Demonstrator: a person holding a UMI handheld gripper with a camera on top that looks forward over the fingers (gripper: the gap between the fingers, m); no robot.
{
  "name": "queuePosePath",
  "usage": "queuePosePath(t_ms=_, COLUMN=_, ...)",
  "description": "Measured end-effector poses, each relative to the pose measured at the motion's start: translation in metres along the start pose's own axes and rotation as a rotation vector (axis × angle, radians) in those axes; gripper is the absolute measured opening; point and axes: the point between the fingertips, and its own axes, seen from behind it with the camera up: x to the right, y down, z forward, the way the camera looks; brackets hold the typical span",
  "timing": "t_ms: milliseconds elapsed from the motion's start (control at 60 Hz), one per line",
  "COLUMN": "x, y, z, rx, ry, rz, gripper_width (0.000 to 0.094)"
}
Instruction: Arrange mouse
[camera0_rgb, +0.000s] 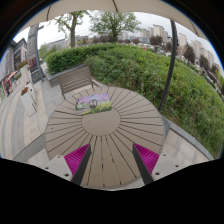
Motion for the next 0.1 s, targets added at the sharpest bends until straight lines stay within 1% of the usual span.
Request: queuePosePath(t_ms=100, x=0.007, y=0.013, z=-0.012, rx=-0.001, ry=0.004, rz=-0.007, gripper_width=0.0854)
